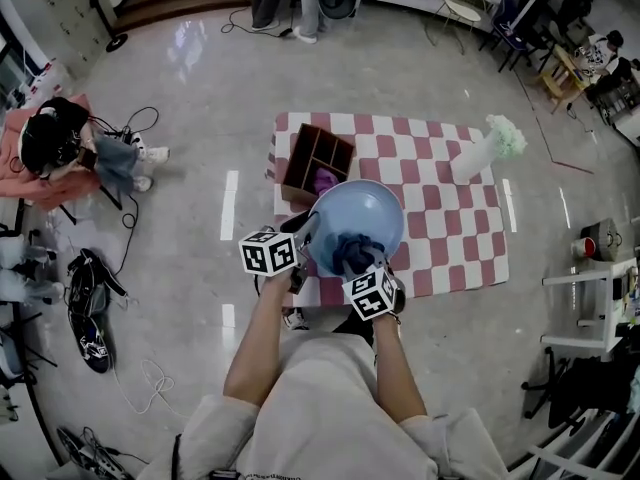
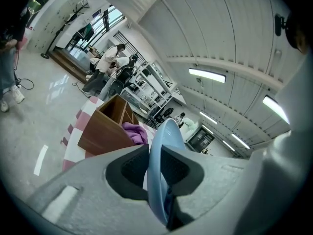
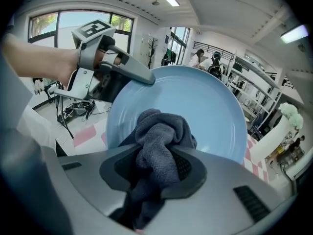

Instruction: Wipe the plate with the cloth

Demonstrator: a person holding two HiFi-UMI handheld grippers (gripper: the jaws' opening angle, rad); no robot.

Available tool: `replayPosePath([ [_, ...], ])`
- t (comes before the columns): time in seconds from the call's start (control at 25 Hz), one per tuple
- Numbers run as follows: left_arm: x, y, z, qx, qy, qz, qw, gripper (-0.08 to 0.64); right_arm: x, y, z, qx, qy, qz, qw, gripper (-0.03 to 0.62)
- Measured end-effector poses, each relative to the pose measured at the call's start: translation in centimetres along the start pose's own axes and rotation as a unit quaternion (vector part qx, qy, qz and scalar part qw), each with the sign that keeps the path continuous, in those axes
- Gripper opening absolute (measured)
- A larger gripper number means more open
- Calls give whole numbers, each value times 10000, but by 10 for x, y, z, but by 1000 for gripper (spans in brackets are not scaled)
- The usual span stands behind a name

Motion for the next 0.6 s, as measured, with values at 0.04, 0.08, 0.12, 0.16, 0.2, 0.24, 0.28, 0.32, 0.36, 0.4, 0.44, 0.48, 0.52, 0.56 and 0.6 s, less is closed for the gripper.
replayPosePath([
  [0.04,1,-1,0,-9,10,-24,10000,49,2,3,4,-31,-30,51,10000,124],
  [0.08,2,-2,0,-22,24,-47,10000,49,4,6,8,-62,-62,102,9999,124],
  [0.12,3,-3,0,-36,41,-73,10000,51,6,10,13,-96,-94,151,9998,124],
  [0.16,3,-4,-1,-47,58,-102,9999,51,8,12,17,-134,-128,193,9996,124],
  [0.2,4,-5,-1,-54,76,-135,9999,51,11,14,22,-176,-165,228,9994,124],
  [0.24,4,-6,-1,-54,103,-167,9998,52,14,16,28,-217,-207,258,9992,126],
  [0.28,4,-7,-1,-46,141,-193,9997,52,16,17,33,-255,-248,285,9990,126],
  [0.32,4,-8,-2,-32,187,-216,9996,52,18,17,37,-288,-283,307,9987,126],
  [0.36,3,-9,-3,-13,234,-235,9994,54,20,16,41,-315,-310,317,9985,126],
  [0.4,2,-10,-4,7,274,-253,9993,54,21,14,45,-332,-333,308,9984,127],
  [0.44,1,-10,-5,17,307,-269,9992,54,22,11,48,-339,-357,273,9984,127],
  [0.48,1,-10,-6,15,341,-285,9990,54,22,7,51,-345,-378,214,9985,127],
  [0.52,0,-9,-7,4,379,-298,9988,54,23,3,55,-359,-397,145,9985,127],
  [0.56,-1,-9,-8,-10,414,-307,9987,53,24,-1,58,-383,-411,89,9984,127],
  [0.6,-1,-9,-9,-21,443,-313,9985,52,24,-6,61,-407,-422,49,9983,127],
])
Point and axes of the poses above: the fingertips, and each gripper's own axes: x forward along the fingers, y to its left, z out of its top, the point moved 3 cm from there along -x, backward along the fingers, and after that the axes turned 15 degrees about -y, right-handed, at the moved point
